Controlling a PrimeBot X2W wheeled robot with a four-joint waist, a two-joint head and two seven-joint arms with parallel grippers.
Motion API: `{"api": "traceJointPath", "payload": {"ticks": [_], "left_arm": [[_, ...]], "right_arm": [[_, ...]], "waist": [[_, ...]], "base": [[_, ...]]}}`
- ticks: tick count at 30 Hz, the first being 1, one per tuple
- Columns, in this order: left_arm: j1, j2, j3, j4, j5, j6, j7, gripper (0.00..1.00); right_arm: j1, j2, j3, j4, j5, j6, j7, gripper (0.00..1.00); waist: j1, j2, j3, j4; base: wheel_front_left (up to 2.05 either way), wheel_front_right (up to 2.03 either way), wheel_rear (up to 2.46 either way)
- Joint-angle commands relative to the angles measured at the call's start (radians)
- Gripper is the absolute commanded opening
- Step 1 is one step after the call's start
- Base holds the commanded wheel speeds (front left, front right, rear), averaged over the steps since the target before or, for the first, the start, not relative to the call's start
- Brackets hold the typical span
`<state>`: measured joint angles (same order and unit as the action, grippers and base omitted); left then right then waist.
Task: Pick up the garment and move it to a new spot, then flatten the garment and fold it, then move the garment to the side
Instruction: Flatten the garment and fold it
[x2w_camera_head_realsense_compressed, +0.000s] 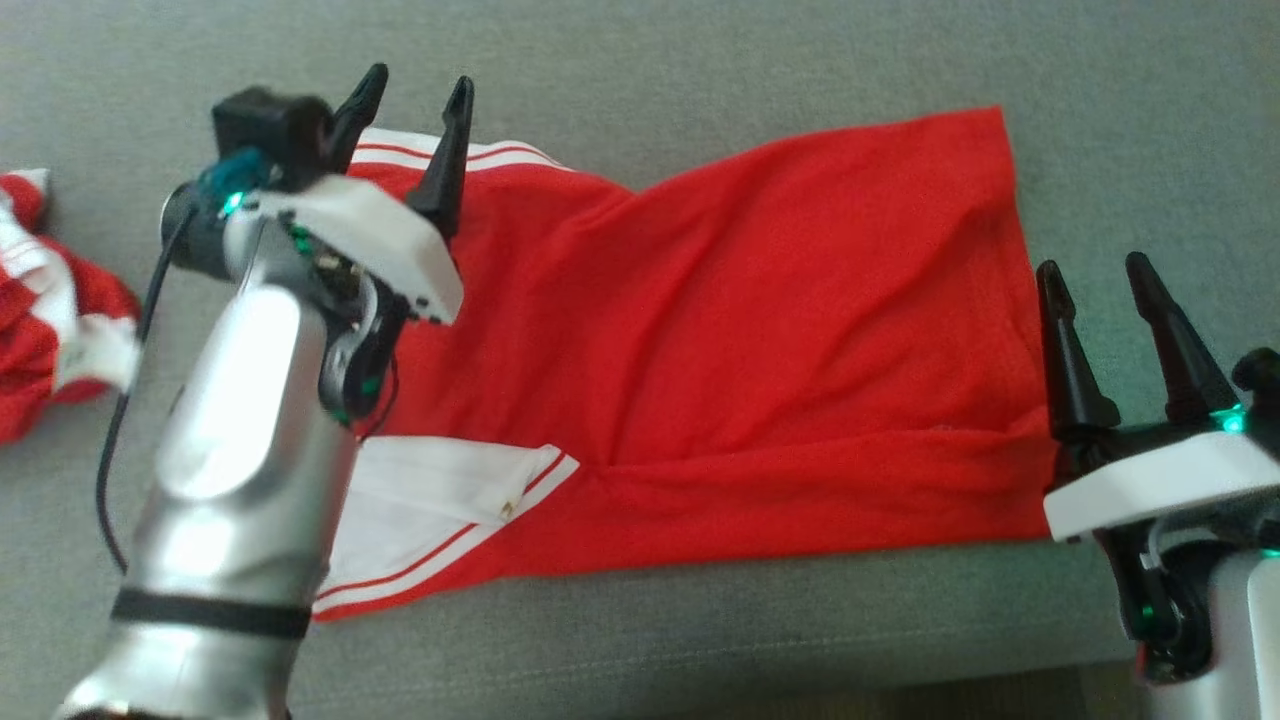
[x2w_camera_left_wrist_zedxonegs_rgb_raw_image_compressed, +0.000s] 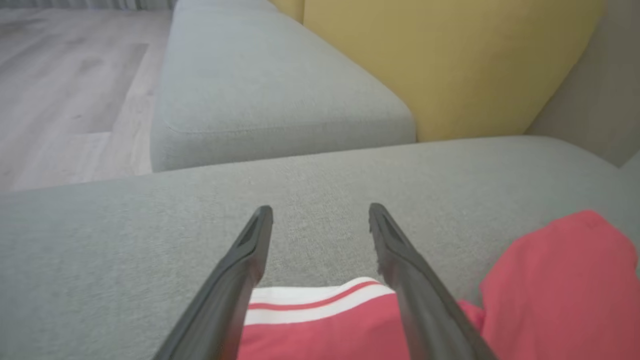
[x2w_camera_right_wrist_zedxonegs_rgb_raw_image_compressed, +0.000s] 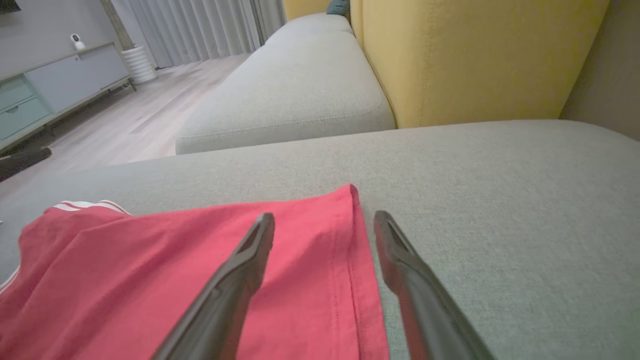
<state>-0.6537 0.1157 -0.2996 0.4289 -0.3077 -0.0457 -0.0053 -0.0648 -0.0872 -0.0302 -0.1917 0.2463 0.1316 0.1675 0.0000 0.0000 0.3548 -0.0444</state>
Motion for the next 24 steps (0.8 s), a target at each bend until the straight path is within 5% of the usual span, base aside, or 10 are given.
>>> {"api": "traceJointPath", "payload": {"ticks": [1,9,19,21,22,24], "left_arm": [[-0.056,0.016,0.02,0.029,0.002,-0.007,0.014,1.0],[-0.192,0.007,-0.01,0.358,0.007,-0.016,0.123,1.0],[-0.225,-0.009,-0.063,0.532,0.012,-0.036,0.198,1.0],[-0.225,-0.011,-0.075,0.568,0.016,-0.037,0.22,0.84],[-0.225,-0.013,-0.079,0.584,0.016,-0.037,0.231,0.59],[-0.226,-0.016,-0.087,0.622,0.016,-0.036,0.261,0.24]], "right_arm": [[-0.021,-0.003,0.025,-0.028,-0.004,-0.001,-0.001,1.0],[-0.026,0.001,0.021,0.001,0.003,-0.001,-0.002,1.0],[-0.036,0.0,0.02,0.01,0.01,-0.001,0.007,1.0],[-0.039,-0.001,0.025,0.012,0.012,-0.001,0.009,1.0],[-0.04,-0.002,0.028,0.012,0.013,-0.001,0.01,1.0],[-0.042,-0.003,0.03,0.011,0.016,-0.001,0.012,1.0]], "waist": [[0.0,0.0,0.023,-0.019],[0.0,0.0,0.038,-0.03],[0.0,0.0,0.029,-0.023],[0.0,0.0,0.028,-0.027],[0.0,0.0,0.027,-0.03],[0.0,0.0,0.027,-0.036]], "base": [[0.0,0.0,0.0],[0.0,0.0,0.0],[0.0,0.0,0.0],[0.0,0.0,0.0],[0.0,0.0,0.0],[0.0,0.0,0.0]]}}
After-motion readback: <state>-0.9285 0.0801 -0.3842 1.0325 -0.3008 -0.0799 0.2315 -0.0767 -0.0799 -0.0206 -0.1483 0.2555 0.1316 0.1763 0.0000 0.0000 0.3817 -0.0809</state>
